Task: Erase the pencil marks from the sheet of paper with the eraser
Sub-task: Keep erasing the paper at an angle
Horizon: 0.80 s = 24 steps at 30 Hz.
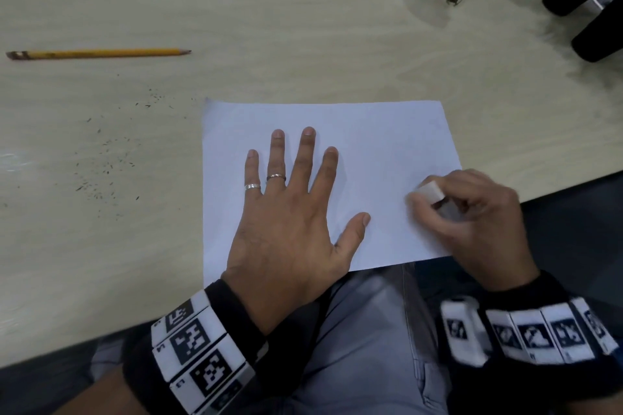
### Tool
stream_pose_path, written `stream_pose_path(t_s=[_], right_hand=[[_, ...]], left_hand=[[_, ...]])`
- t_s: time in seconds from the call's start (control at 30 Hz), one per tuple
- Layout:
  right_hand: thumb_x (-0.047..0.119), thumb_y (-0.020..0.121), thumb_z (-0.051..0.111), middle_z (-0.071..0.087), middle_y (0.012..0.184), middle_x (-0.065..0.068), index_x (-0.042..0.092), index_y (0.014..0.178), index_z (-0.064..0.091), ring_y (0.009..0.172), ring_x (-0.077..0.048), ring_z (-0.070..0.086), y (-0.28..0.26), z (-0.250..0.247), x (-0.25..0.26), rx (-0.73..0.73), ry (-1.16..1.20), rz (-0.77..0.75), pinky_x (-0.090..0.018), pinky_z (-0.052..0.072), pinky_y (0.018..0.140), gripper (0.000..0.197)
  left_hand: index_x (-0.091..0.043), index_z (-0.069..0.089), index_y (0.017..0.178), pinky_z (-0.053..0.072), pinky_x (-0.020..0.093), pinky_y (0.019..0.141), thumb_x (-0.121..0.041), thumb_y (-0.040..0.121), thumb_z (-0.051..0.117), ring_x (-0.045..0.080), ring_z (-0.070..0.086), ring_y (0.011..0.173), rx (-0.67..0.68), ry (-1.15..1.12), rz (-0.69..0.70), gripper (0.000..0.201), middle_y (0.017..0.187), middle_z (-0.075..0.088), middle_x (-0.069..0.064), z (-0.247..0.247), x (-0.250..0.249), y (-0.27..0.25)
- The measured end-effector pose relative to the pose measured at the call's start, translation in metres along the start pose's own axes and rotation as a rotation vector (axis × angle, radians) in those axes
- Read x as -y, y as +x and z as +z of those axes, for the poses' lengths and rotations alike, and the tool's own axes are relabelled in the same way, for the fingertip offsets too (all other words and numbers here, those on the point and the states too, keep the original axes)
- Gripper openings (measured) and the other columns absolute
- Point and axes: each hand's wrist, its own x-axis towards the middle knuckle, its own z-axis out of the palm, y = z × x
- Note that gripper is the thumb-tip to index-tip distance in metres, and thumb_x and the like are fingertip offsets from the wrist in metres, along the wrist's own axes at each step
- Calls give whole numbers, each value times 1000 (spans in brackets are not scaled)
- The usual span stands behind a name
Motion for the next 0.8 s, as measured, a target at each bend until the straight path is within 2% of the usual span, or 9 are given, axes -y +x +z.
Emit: stream_pose_path(t_s=[0.1,0.23,0.37,0.53,0.6,0.67,0.8], right_hand=[[4,87,82,56,64,1,9,69,69,67,-27,49,9,-8,-6,-78,-94,7,-39,43,63,23],[17,92,82,58,68,4,15,75,70,71,-26,53,-9,11,27,96,1,-100,-36,43,66,20],[12,90,81,58,64,-1,11,70,70,67,-27,51,8,-2,-3,-44,-63,-16,-45,46,62,23],[12,89,85,61,69,4,16,75,73,71,-23,55,-11,7,22,104,33,-70,-34,43,67,19],[8,87,85,62,67,2,14,72,73,70,-24,55,-3,-2,1,39,49,14,-37,44,66,20],[7,87,84,61,66,1,12,70,72,69,-25,53,6,-8,-7,-34,-51,17,-40,44,64,22],[17,91,81,60,69,4,15,75,72,71,-24,53,-6,7,20,73,-27,-93,-37,44,66,19]], left_hand=[[-20,15,169,1,64,127,-75,101,17,38,-10,161,-4,1,0,87,177,-4,10,-1,1,0],[-20,14,169,3,64,127,-76,101,18,38,-10,161,-5,-1,0,88,177,-4,10,0,0,0],[-20,16,169,2,64,127,-75,101,18,39,-10,161,2,6,-2,88,177,-4,10,-1,0,0],[-20,13,169,1,64,127,-76,101,17,38,-13,161,3,-5,-1,88,176,-6,10,0,1,0],[-20,14,169,2,64,127,-75,101,17,38,-11,161,10,1,2,88,177,-5,10,-1,0,0],[-19,15,169,2,64,127,-75,101,17,39,-10,161,8,6,0,88,177,-4,11,-2,0,-1],[-19,14,169,3,64,127,-75,101,17,38,-11,161,2,-7,1,88,177,-5,10,-1,0,0]])
